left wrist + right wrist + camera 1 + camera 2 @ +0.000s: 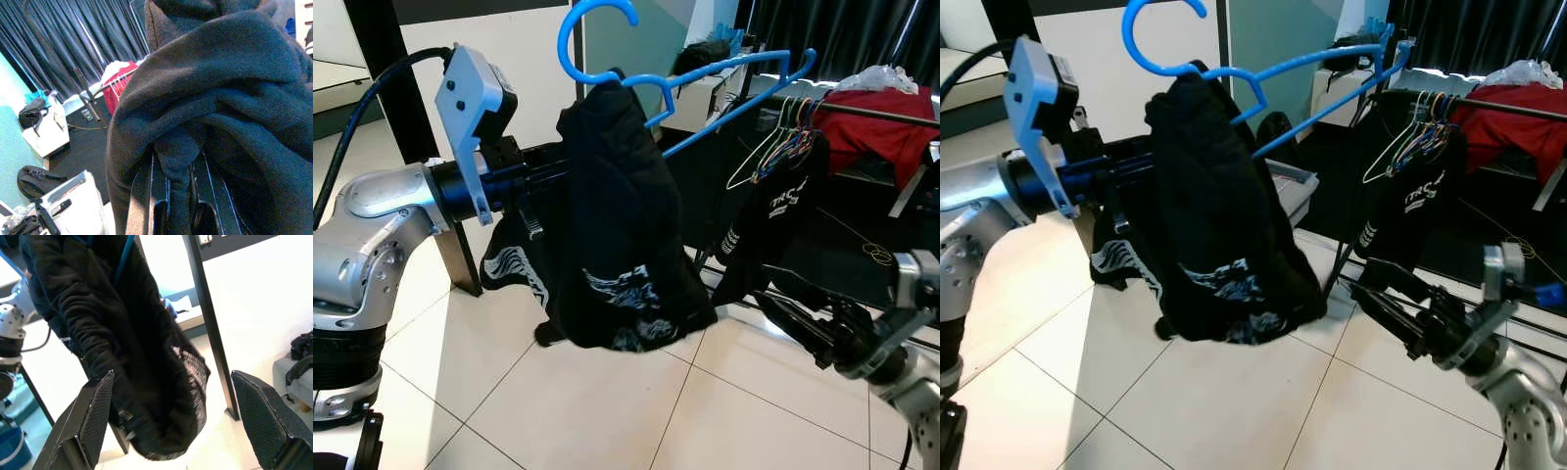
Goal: Hang hanger
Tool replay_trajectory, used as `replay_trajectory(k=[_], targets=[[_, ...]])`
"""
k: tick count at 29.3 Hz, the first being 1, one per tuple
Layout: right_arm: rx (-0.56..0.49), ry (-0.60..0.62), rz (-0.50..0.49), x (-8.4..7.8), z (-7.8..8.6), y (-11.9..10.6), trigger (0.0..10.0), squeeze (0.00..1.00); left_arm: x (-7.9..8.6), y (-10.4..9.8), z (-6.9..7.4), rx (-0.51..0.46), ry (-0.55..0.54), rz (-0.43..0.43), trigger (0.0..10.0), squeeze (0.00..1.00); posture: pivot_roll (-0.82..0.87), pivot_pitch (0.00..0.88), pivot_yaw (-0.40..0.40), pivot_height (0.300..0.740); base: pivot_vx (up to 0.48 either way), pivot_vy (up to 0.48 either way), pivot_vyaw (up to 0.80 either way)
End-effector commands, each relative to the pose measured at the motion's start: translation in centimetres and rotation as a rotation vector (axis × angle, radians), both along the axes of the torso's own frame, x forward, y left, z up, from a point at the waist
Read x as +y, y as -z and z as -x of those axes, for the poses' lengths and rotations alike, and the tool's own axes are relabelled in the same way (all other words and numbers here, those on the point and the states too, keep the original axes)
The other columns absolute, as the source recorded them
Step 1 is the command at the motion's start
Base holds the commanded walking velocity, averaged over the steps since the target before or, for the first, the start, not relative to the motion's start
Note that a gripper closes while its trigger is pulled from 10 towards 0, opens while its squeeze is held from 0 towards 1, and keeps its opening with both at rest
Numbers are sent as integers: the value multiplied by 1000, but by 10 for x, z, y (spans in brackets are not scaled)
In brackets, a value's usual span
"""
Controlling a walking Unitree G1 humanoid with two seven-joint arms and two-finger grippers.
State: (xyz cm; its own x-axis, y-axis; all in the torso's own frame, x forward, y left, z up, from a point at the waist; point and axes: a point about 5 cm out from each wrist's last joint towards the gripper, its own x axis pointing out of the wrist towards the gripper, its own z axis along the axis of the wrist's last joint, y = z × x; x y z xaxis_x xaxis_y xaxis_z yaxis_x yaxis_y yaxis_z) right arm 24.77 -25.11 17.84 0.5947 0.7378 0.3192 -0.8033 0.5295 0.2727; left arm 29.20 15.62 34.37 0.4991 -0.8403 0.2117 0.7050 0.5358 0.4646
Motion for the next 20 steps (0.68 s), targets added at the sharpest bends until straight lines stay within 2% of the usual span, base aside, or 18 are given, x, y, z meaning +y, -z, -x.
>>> replay_trajectory(k=[1,5,7,9,20], targets=[[61,31,-36,-3,2,15,10000,0,-5,-12,5,-47,35,20,10000,0,38,18,-7,740,0,0,0],[97,23,-65,2,2,24,10000,0,-11,-13,8,-49,66,26,10000,0,39,15,-10,740,0,0,0],[114,-32,-56,15,4,26,10000,0,-16,-12,10,-48,86,21,10000,0,41,12,-12,740,0,0,0],[129,-53,-37,19,5,29,10000,0,-18,-10,9,-47,83,4,10000,0,42,11,-14,740,0,0,0],[138,-67,-7,19,4,30,10000,0,-26,-11,12,-50,110,1,10000,0,36,14,-8,740,0,0,0]])
